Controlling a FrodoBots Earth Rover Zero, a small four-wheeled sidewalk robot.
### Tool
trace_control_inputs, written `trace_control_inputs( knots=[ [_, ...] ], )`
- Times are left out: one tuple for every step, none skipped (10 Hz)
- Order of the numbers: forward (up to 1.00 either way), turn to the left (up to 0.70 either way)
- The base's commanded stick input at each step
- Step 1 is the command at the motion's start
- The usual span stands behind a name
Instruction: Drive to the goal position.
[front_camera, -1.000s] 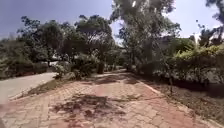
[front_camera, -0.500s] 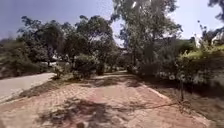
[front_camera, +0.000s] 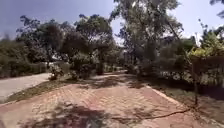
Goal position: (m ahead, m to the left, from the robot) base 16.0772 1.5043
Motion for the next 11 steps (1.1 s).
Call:
trace_control_inputs(
  knots=[
    [0.70, 0.00],
    [0.70, 0.00],
    [0.70, -0.35],
    [0.70, -0.35],
    [0.70, -0.21],
    [0.70, -0.03],
    [0.70, 0.00],
    [0.70, 0.00],
    [0.70, 0.00],
    [0.70, 0.00],
    [0.70, 0.00]
  ],
)
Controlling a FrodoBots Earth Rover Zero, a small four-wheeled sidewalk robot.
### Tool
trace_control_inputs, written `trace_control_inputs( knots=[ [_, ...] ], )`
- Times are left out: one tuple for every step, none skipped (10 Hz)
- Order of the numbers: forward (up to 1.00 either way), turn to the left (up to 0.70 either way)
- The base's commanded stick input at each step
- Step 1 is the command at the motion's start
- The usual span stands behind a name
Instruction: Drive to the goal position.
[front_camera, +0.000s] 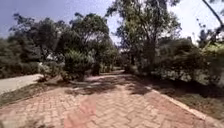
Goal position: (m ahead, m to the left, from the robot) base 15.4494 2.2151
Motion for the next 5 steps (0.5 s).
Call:
trace_control_inputs(
  knots=[
    [0.70, 0.00],
    [0.70, 0.00],
    [0.70, 0.00],
    [0.70, 0.00],
    [0.70, 0.00]
  ],
)
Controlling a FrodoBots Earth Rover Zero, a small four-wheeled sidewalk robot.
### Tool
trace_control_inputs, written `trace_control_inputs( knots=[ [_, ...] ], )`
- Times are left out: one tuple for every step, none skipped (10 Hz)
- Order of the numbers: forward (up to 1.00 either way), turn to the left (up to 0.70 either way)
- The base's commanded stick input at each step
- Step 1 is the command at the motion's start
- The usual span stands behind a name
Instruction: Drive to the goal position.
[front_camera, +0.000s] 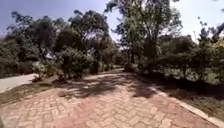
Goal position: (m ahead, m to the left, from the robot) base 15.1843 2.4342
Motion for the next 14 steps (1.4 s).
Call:
trace_control_inputs(
  knots=[
    [0.70, 0.00],
    [0.70, 0.00],
    [0.70, 0.00],
    [0.70, 0.00],
    [0.70, 0.00],
    [0.70, 0.00],
    [0.70, 0.00],
    [0.70, 0.00],
    [0.70, 0.00],
    [0.70, 0.00],
    [0.70, 0.00],
    [0.70, 0.00],
    [0.70, 0.00],
    [0.70, 0.00]
  ],
)
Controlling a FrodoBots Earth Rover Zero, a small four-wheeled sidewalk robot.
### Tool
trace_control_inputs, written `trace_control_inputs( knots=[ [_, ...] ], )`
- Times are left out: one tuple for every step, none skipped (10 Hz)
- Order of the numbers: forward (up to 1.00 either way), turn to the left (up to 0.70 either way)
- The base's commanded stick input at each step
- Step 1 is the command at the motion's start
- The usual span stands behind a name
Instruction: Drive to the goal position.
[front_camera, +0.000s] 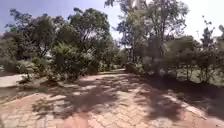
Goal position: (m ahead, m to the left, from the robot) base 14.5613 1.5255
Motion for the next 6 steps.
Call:
trace_control_inputs(
  knots=[
    [0.70, 0.00],
    [0.70, 0.00],
    [0.70, 0.00],
    [0.70, 0.00],
    [0.70, 0.00],
    [0.70, 0.00]
  ],
)
